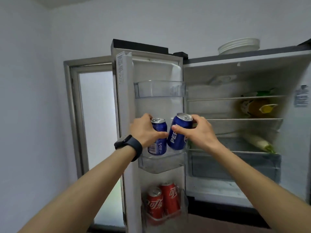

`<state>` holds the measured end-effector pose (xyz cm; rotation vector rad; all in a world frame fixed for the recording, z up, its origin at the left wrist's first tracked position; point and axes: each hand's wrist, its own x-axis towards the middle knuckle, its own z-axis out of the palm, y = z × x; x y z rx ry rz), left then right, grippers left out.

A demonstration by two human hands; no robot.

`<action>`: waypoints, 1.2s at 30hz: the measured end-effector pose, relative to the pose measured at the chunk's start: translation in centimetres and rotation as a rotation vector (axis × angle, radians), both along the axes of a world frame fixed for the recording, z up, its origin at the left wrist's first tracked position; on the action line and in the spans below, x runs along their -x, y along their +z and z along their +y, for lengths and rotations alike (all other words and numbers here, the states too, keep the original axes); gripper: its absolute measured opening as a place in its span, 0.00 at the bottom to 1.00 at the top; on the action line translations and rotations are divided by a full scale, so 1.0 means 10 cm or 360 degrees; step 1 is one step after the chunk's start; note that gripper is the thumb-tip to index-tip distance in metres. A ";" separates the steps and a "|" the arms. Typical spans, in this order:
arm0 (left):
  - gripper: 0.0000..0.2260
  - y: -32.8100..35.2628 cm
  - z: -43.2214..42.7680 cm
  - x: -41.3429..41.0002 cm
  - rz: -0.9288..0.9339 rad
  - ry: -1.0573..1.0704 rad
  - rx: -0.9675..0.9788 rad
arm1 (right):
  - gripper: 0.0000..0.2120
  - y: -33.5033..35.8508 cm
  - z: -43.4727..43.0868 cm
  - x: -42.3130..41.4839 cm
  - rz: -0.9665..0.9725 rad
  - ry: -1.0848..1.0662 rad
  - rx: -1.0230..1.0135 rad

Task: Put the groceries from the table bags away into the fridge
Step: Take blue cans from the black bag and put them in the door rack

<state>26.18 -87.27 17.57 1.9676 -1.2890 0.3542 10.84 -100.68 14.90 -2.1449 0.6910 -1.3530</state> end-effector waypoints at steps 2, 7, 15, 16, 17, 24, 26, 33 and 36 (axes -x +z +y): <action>0.29 -0.07 -0.16 0.02 -0.0019 0.0181 -0.0132 | 0.25 -0.02 -0.17 -0.13 0.0180 0.0014 0.0047; 0.24 -0.16 -0.35 -0.02 0.0225 0.0359 -0.0339 | 0.25 -0.06 -0.40 -0.36 0.0587 0.0033 0.0228; 0.39 -0.25 -0.32 0.03 0.0221 0.0399 -0.0285 | 0.35 -0.16 -0.47 -0.43 0.0572 0.0211 0.0342; 0.41 -0.26 -0.31 0.04 0.0187 0.0404 -0.0298 | 0.36 -0.21 -0.48 -0.43 0.0584 0.0219 0.0403; 0.40 -0.28 -0.30 0.05 0.0139 0.0421 -0.0330 | 0.38 -0.25 -0.49 -0.42 0.0591 0.0223 0.0451; 0.28 -0.37 -0.42 0.03 0.0001 0.0504 -0.0365 | 0.49 -0.38 -0.54 -0.42 0.0489 0.0176 0.0490; 0.29 -0.39 -0.44 0.03 -0.0017 0.0528 -0.0361 | 0.45 -0.40 -0.54 -0.39 0.0474 0.0240 0.0443; 0.34 -0.45 -0.37 0.07 -0.0028 0.0525 -0.0385 | 0.43 -0.44 -0.52 -0.35 0.0381 0.0298 0.0348; 0.38 -0.46 -0.33 0.11 0.0001 0.0484 -0.0348 | 0.37 -0.46 -0.51 -0.32 0.0327 0.0307 0.0309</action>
